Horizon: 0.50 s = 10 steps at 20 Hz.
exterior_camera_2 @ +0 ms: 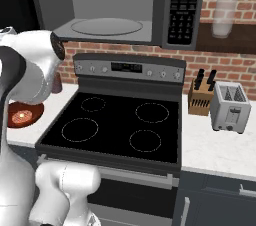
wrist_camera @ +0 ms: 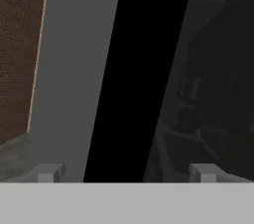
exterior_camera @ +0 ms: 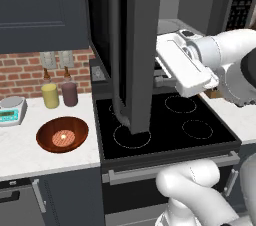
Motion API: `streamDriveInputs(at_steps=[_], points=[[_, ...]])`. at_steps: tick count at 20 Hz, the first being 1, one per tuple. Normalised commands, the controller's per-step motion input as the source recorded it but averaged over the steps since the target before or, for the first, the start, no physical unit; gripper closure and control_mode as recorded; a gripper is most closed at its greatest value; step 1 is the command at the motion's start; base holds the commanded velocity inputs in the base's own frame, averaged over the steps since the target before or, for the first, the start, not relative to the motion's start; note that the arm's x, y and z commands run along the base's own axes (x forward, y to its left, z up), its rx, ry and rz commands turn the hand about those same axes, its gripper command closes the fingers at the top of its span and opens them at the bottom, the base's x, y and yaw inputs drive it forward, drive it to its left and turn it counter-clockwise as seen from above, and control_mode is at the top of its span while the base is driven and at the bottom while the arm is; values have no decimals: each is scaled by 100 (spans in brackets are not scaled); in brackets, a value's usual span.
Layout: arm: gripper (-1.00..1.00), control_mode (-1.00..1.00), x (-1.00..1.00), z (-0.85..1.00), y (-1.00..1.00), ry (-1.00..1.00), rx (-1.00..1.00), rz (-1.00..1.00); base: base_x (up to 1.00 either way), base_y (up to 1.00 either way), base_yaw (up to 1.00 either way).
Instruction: Open the microwave, place the bowl with waffle inside the microwave, then close the microwave door and turn it on.
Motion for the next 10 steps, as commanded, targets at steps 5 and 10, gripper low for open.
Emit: streamDriveInputs(at_steps=[5, 10], points=[[-100, -100, 0, 0, 15, 3, 1, -27, 0, 0, 0], [-100, -100, 0, 0, -21, 15, 3, -30, 0, 0, 0]])
